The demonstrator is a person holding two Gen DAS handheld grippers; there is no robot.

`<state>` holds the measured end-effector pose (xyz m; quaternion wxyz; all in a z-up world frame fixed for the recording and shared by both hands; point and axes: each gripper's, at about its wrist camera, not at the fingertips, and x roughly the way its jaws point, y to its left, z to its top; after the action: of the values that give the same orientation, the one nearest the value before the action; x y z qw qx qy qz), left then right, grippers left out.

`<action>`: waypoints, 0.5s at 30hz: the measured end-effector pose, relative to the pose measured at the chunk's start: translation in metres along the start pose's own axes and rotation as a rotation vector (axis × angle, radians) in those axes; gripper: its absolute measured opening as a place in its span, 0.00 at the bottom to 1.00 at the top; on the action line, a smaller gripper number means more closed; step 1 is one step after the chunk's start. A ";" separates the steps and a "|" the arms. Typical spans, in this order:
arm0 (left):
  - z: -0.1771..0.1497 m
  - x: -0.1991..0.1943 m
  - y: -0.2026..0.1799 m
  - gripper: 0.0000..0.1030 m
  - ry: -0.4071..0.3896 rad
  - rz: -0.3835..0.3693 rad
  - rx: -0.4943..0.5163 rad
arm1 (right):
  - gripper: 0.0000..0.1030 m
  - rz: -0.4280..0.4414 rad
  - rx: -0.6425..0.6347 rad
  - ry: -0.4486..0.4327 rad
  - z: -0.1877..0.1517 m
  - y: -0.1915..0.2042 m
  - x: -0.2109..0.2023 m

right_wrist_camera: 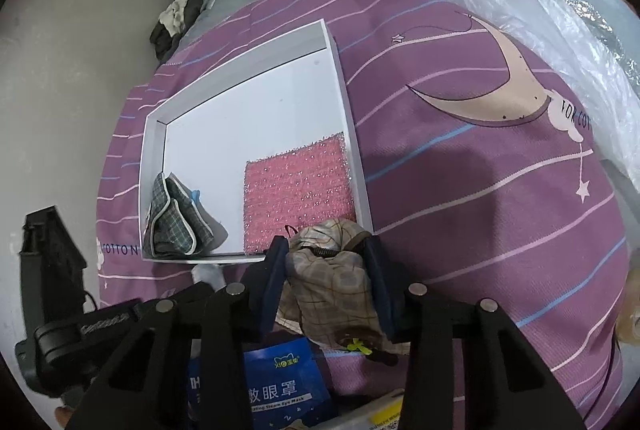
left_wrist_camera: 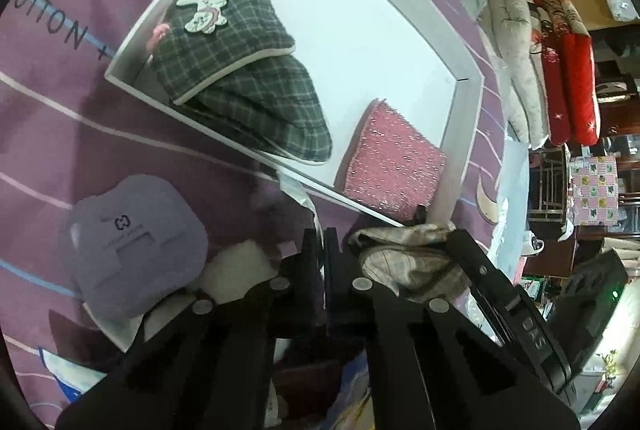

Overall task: Organize soft objects
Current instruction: 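Lift the beige pouch with the right gripper while the left gripper grasps a white strip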

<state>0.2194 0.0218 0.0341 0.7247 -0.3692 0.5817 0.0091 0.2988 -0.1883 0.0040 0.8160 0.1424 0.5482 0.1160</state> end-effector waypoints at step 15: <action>-0.009 -0.025 -0.025 0.02 -0.125 -0.032 0.144 | 0.37 0.048 0.035 -0.167 0.002 -0.002 -0.040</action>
<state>0.2150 0.0091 0.0686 0.7843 -0.3242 0.5285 -0.0213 0.2859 -0.2043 0.0382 0.8533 0.1788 0.4764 0.1134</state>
